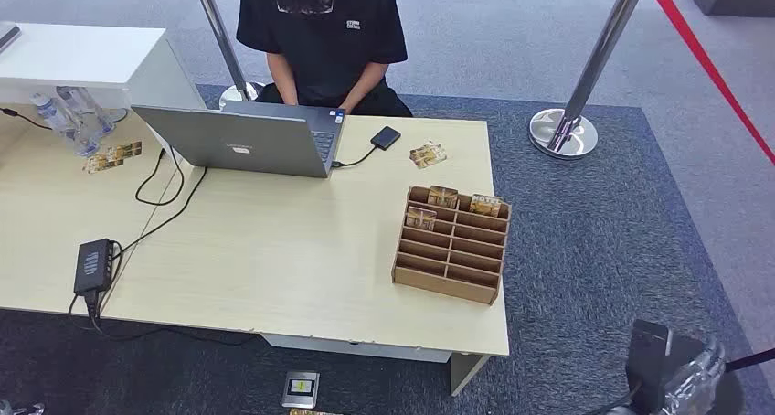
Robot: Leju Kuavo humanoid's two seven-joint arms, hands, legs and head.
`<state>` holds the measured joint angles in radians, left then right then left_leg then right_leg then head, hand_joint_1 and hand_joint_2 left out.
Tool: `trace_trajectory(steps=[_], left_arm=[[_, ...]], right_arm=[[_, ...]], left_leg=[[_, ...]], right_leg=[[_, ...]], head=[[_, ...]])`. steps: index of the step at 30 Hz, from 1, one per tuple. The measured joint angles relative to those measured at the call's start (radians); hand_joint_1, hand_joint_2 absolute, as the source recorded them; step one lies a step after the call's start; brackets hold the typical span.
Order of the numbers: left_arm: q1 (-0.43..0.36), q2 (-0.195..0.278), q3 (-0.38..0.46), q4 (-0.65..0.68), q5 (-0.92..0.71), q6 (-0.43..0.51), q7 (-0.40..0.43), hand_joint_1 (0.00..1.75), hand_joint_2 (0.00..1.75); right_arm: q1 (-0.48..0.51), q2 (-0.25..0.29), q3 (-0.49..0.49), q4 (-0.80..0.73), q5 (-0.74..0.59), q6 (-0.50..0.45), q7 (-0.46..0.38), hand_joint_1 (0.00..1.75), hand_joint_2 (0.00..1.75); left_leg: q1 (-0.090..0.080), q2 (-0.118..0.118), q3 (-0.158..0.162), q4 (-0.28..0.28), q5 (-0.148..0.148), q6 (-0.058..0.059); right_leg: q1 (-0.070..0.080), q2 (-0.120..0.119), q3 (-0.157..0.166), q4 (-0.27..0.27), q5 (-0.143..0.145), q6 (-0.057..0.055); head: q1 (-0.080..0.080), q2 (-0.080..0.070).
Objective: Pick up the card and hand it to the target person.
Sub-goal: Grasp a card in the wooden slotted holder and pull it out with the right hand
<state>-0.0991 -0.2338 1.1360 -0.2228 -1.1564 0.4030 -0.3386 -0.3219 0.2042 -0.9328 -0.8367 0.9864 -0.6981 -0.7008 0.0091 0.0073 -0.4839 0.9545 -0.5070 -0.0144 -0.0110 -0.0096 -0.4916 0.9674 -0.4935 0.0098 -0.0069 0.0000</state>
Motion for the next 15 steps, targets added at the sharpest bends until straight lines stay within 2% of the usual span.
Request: trace_trajectory(steps=[6, 10, 15], left_arm=[[-0.005, 0.0, 0.0, 0.0, -0.019, -0.009, 0.004, 0.0, 0.0], [-0.006, 0.0, 0.0, 0.001, -0.023, -0.015, 0.004, 0.0, 0.0], [-0.006, 0.0, 0.0, 0.002, -0.024, -0.017, 0.004, 0.0, 0.0]], right_arm=[[-0.036, 0.056, 0.112, -0.102, 0.12, 0.0, 0.004, 0.0, 0.0], [-0.064, 0.1, 0.204, -0.154, 0.199, 0.0, 0.044, 0.0, 0.0], [-0.083, 0.129, 0.289, -0.189, 0.23, 0.0, 0.076, 0.0, 0.0]], left_leg=[[0.0, 0.001, 0.0, 0.0, 0.001, -0.001], [0.0, 0.001, 0.0, 0.0, 0.001, -0.002], [0.0, 0.001, 0.0, 0.0, 0.002, -0.002]], right_leg=[[0.0, 0.0, -0.001, 0.0, 0.001, -0.001], [0.0, 0.0, -0.001, 0.001, 0.001, -0.001], [0.0, 0.0, -0.001, 0.001, 0.001, -0.001]], head=[[0.0, 0.0], [0.0, 0.0], [0.0, 0.0]])
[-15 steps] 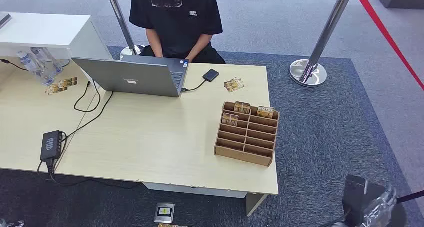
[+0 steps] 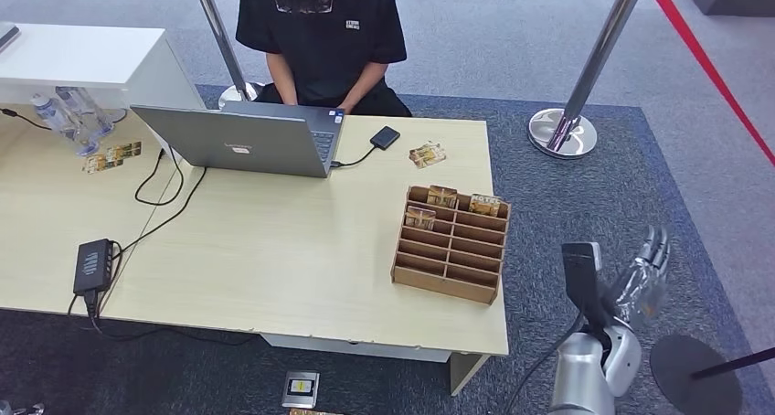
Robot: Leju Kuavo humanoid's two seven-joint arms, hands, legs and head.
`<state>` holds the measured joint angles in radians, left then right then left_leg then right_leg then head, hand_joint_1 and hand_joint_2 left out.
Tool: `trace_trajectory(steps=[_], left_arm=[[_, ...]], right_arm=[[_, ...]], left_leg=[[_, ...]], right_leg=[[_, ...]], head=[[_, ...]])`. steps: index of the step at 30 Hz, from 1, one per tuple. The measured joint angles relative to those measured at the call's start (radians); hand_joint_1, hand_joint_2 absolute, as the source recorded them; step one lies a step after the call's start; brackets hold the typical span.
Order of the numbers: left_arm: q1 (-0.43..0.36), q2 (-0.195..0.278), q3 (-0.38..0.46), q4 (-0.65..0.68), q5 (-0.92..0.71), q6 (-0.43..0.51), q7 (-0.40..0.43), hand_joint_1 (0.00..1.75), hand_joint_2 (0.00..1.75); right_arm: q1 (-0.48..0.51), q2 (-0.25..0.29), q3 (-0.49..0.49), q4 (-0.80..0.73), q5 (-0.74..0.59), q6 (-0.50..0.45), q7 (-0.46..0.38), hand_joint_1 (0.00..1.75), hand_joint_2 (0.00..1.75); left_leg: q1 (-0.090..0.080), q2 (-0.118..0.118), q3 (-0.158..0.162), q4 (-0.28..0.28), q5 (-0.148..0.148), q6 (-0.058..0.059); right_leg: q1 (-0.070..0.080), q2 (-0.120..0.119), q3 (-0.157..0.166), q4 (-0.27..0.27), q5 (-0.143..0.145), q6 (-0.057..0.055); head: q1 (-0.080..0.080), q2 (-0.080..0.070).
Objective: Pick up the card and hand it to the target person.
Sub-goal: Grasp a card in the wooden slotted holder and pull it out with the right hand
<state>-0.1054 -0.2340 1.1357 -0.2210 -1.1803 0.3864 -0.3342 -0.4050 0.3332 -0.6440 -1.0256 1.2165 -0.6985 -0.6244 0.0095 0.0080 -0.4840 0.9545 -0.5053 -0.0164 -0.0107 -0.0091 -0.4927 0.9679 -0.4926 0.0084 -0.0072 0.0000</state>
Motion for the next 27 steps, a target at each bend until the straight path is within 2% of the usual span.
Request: trace_trajectory(steps=[4, 8, 17, 27], left_arm=[[0.0, 0.0, 0.0, 0.001, -0.002, -0.001, 0.0, 0.0, 0.0], [0.0, 0.0, 0.0, 0.003, -0.006, -0.006, -0.002, 0.0, 0.0], [0.0, 0.0, 0.0, 0.005, 0.003, -0.01, -0.015, 0.0, 0.0], [0.001, 0.0, 0.0, 0.006, 0.007, -0.008, -0.017, 0.0, 0.0]], right_arm=[[-0.006, 0.004, 0.074, -0.002, 0.018, 0.0, 0.045, 0.0, 0.0], [-0.023, 0.003, 0.163, 0.001, 0.037, 0.0, 0.104, 0.0, 1.75], [-0.093, -0.03, 0.351, 0.083, 0.066, 0.0, 0.247, 0.0, 1.75], [-0.177, -0.067, 0.474, 0.244, 0.075, 0.003, 0.302, 0.02, 1.75]], left_leg=[[0.0, 0.0, 0.0, 0.0, 0.0, 0.0], [0.0, 0.0, 0.0, 0.0, 0.0, 0.0], [0.0, 0.0, -0.001, 0.0, 0.0, 0.0], [0.0, 0.0, -0.001, 0.0, 0.0, 0.0]], right_leg=[[0.0, 0.0, 0.0, 0.0, 0.0, 0.0], [0.0, 0.0, -0.001, 0.0, 0.0, 0.0], [0.0, 0.0, -0.001, 0.0, 0.0, 0.0], [0.0, 0.0, -0.001, 0.0, 0.0, 0.0]], head=[[0.0, 0.0], [0.0, 0.0], [0.0, 0.0], [0.0, 0.0]])
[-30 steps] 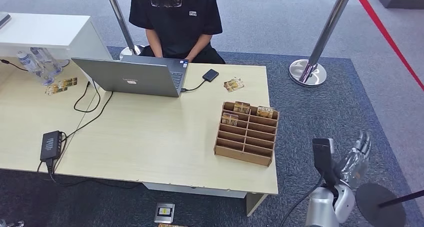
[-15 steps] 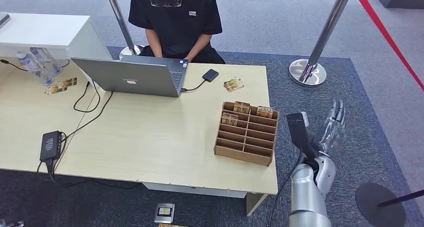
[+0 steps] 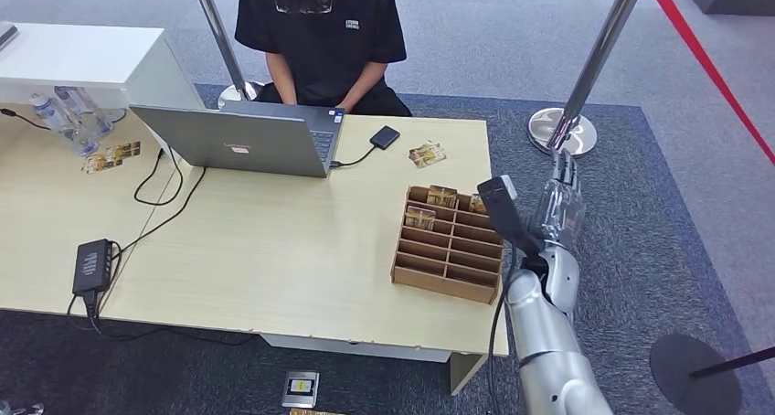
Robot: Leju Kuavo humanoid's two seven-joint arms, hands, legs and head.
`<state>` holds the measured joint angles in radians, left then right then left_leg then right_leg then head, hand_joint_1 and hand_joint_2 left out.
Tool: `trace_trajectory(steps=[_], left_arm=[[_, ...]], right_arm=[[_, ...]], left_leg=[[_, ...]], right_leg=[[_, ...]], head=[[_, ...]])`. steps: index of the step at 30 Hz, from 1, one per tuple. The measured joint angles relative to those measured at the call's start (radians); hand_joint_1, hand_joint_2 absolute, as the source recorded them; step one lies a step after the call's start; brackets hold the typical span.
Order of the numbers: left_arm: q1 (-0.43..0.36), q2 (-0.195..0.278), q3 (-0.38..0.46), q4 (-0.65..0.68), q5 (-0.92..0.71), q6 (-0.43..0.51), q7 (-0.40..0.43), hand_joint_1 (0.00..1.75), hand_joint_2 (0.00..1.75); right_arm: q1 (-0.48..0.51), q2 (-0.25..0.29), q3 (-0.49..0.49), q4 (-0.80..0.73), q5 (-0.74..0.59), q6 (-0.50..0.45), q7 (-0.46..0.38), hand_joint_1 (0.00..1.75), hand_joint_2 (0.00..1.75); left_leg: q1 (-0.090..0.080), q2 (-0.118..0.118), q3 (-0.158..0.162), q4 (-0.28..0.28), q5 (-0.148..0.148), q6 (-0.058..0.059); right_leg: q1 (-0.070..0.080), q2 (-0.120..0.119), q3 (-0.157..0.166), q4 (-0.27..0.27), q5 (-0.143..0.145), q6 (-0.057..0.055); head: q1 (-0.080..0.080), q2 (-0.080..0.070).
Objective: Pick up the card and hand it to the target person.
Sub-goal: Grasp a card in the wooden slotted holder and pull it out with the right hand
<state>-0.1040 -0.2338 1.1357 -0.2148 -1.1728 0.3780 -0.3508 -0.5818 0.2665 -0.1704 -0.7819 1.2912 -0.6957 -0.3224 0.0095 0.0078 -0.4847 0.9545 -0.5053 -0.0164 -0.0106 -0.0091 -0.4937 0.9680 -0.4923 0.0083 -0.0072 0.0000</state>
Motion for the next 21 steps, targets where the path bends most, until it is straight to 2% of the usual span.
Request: trace_trajectory(steps=[9, 17, 21], left_arm=[[0.001, 0.0, 0.0, 0.0, 0.009, 0.001, 0.002, 0.0, 0.0], [0.002, 0.0, 0.0, 0.001, 0.013, 0.005, 0.005, 0.0, 0.0], [0.002, 0.0, 0.001, 0.002, 0.013, 0.009, 0.006, 0.0, 0.0]], right_arm=[[-0.04, -0.012, 0.053, 0.087, -0.062, 0.026, -0.001, 0.25, 1.75], [-0.026, -0.015, 0.13, 0.081, -0.119, 0.08, 0.006, 0.31, 1.75], [-0.004, -0.015, 0.181, 0.039, -0.126, 0.103, 0.033, 0.6, 1.75]], left_leg=[[0.0, 0.0, 0.0, 0.0, 0.0, 0.0], [0.0, 0.0, 0.0, 0.0, 0.0, 0.0], [0.0, 0.0, 0.0, 0.0, 0.0, 0.0]], right_leg=[[0.0, 0.0, 0.0, 0.0, 0.0, 0.0], [0.0, 0.0, 0.0, 0.0, 0.0, 0.0], [0.0, 0.0, -0.001, 0.0, 0.0, 0.0]], head=[[0.0, 0.0], [0.0, 0.0], [0.0, 0.0]])
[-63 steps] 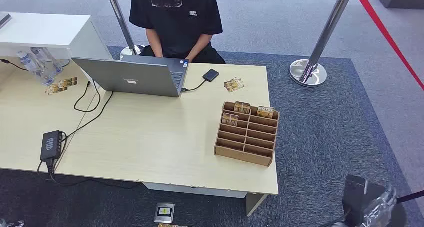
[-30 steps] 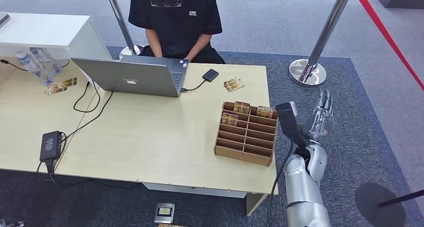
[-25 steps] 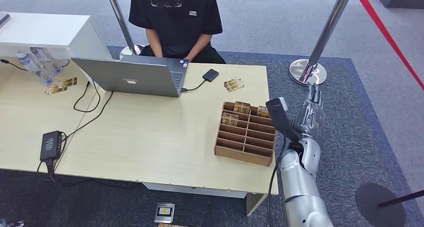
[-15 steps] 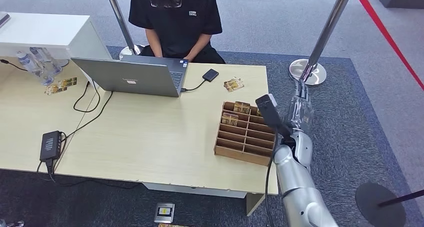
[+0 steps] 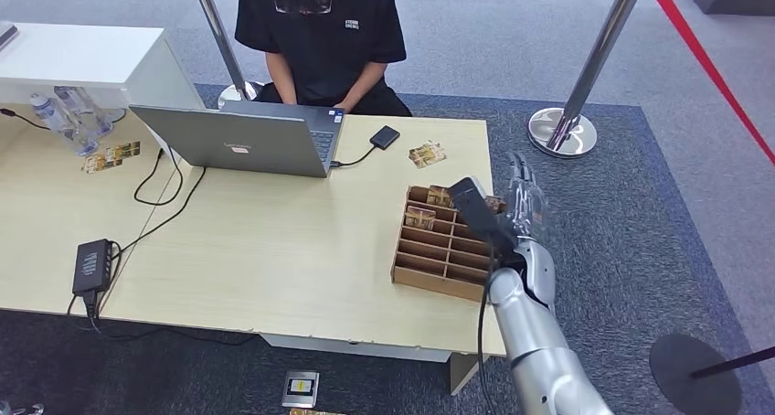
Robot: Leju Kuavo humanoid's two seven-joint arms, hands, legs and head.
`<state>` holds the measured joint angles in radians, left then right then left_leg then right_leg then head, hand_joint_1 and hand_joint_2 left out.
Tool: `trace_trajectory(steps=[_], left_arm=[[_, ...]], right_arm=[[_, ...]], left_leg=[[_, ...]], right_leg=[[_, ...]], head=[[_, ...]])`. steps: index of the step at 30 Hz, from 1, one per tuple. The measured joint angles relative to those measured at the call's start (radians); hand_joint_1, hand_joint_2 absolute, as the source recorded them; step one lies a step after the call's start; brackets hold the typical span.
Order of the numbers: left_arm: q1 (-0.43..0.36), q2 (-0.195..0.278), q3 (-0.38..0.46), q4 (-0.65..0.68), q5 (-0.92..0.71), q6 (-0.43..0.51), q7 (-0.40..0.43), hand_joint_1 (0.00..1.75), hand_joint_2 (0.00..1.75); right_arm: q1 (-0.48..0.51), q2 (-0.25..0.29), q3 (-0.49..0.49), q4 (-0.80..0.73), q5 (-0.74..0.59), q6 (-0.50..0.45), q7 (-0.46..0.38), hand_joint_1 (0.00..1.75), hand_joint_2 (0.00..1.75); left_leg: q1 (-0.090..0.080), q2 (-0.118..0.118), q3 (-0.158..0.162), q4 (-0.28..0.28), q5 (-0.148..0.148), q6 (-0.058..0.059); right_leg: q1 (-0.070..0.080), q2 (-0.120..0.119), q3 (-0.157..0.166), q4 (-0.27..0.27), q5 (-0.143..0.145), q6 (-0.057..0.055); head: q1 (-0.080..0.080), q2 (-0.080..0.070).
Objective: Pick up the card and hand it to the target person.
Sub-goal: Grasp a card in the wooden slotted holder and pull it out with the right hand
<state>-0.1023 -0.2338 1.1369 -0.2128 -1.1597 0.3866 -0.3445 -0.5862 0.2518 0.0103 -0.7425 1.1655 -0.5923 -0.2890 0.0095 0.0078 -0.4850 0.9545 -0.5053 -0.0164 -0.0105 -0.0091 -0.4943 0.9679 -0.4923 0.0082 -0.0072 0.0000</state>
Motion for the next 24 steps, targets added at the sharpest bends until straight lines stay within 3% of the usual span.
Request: trace_trajectory(steps=[4, 8, 10, 11, 15, 18, 24], left_arm=[[0.0, 0.0, 0.001, 0.002, 0.001, 0.001, 0.0, 0.0, 0.0], [0.0, 0.0, 0.002, 0.004, 0.001, 0.001, 0.0, 0.0, 0.0], [0.0, 0.0, 0.005, 0.004, 0.002, 0.001, 0.0, 0.0, 0.0], [0.0, 0.0, 0.006, 0.004, 0.002, 0.001, 0.0, 0.0, 0.0], [0.0, 0.0, 0.007, 0.005, 0.002, 0.001, 0.001, 0.0, 0.0], [0.0, 0.0, 0.007, 0.006, 0.002, 0.001, 0.002, 0.0, 0.0], [0.0, 0.0, 0.008, 0.006, 0.002, 0.002, 0.002, 0.0, 0.0]], right_arm=[[0.01, 0.0, 0.036, -0.031, -0.003, 0.02, 0.019, 0.82, 1.75], [0.011, -0.002, 0.06, -0.045, -0.003, 0.037, 0.038, 1.23, 1.75], [0.011, -0.003, 0.068, -0.05, -0.001, 0.04, 0.052, 1.26, 1.75], [0.011, -0.005, 0.072, -0.051, 0.002, 0.04, 0.059, 1.23, 1.75], [0.012, -0.01, 0.085, -0.054, 0.012, 0.04, 0.078, 0.3, 1.75], [0.012, -0.013, 0.091, -0.06, 0.02, 0.04, 0.094, 0.1, 1.75], [0.012, -0.02, 0.108, -0.066, 0.035, 0.047, 0.116, 0.1, 1.75]], left_leg=[[0.0, 0.0, 0.0, 0.0, 0.0, 0.0], [0.0, 0.0, 0.0, 0.0, 0.0, 0.0], [0.0, 0.0, 0.0, 0.0, 0.0, 0.0], [0.0, 0.0, 0.0, 0.0, 0.0, 0.0], [0.0, 0.0, 0.0, 0.0, 0.0, 0.0], [0.0, 0.0, 0.0, 0.0, 0.0, 0.0], [0.0, 0.0, 0.0, 0.0, 0.0, 0.0]], right_leg=[[0.0, 0.0, 0.0, 0.0, 0.0, 0.0], [0.0, 0.0, 0.0, 0.0, 0.0, 0.0], [0.0, 0.0, 0.0, 0.0, 0.0, 0.0], [0.0, 0.0, 0.0, 0.0, 0.0, 0.0], [0.0, 0.0, 0.0, 0.0, 0.0, 0.0], [0.0, 0.0, 0.0, 0.0, 0.0, 0.0], [0.0, 0.0, 0.0, 0.0, 0.0, 0.0]], head=[[0.0, 0.0], [0.0, 0.0], [0.0, 0.0], [0.0, 0.0], [0.0, 0.0], [0.0, 0.0], [0.0, 0.0]])
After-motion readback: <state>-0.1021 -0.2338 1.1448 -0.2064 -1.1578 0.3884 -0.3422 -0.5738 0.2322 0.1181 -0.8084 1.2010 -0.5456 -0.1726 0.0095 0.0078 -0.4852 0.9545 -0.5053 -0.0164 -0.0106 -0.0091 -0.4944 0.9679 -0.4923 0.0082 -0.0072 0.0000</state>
